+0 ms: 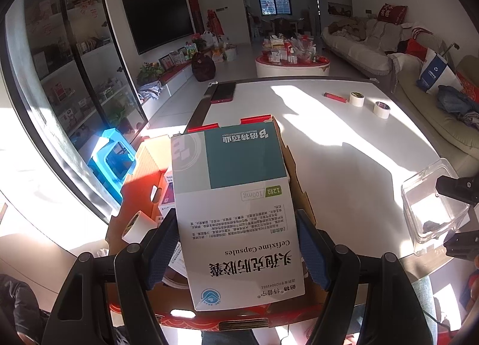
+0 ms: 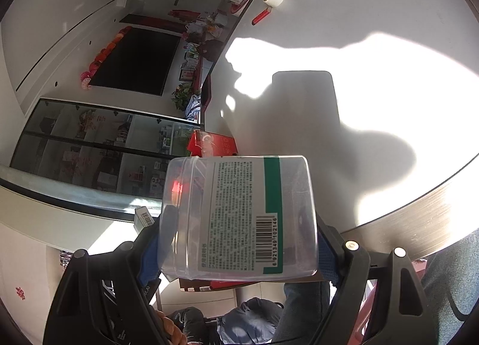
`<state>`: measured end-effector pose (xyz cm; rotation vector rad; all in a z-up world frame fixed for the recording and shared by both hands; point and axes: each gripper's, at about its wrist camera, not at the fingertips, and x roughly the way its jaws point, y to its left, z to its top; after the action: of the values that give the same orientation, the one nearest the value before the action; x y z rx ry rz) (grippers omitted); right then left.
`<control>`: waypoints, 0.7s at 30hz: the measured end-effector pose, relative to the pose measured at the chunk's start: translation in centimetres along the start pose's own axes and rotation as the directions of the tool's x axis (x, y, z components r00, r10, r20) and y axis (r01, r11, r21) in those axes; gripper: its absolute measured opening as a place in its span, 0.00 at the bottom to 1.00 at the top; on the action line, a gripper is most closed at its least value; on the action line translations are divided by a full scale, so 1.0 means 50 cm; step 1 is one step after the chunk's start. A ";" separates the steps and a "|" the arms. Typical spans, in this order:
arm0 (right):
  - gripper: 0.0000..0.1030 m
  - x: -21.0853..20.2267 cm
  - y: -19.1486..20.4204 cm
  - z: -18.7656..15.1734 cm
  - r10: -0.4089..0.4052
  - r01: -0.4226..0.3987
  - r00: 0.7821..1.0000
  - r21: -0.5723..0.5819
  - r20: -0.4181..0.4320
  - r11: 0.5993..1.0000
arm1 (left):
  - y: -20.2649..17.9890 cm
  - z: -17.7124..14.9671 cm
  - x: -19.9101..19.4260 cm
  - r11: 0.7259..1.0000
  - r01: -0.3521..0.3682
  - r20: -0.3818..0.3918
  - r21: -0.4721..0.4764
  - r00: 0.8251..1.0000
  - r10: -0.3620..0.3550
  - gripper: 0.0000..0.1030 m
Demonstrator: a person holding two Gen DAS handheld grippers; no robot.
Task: Organize objects
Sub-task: 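Hold the Cefixime box over the tray with the left gripper while the right brings the clear box over, then lower the Cefixime box and clear box into the tray and open both grippers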
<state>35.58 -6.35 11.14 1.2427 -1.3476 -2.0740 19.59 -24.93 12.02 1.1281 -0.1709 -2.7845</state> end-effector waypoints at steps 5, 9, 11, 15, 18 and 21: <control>0.80 -0.003 0.003 -0.002 0.001 -0.001 1.000 0.000 -0.005 1.000 | -0.001 -0.004 0.004 1.000 -0.014 -0.009 0.009 1.000 0.015 0.77; 0.80 -0.005 0.002 0.000 -0.001 0.001 1.000 0.002 -0.003 1.000 | 0.000 -0.005 0.004 1.000 -0.018 -0.009 0.011 1.000 0.018 0.77; 0.80 -0.004 0.000 0.000 -0.001 0.001 1.000 0.001 -0.007 1.000 | 0.001 -0.006 0.004 1.000 -0.021 -0.009 0.010 1.000 0.021 0.77; 0.80 0.003 0.005 0.001 -0.005 0.004 1.000 -0.004 -0.018 1.000 | 0.010 -0.008 0.005 1.000 -0.027 -0.011 0.005 1.000 0.027 0.77; 0.80 0.016 0.019 0.007 -0.005 0.005 0.999 -0.018 -0.033 1.000 | 0.030 -0.008 0.010 0.999 -0.045 -0.011 -0.017 0.999 0.045 0.77; 0.80 0.036 0.048 0.014 -0.002 0.000 0.999 -0.056 -0.050 0.998 | 0.067 -0.013 0.018 0.996 -0.068 -0.021 -0.060 0.998 0.066 0.77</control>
<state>33.67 -8.37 12.49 1.2638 -1.2590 -2.0526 19.65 -28.43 11.48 1.1127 -0.1188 -2.7006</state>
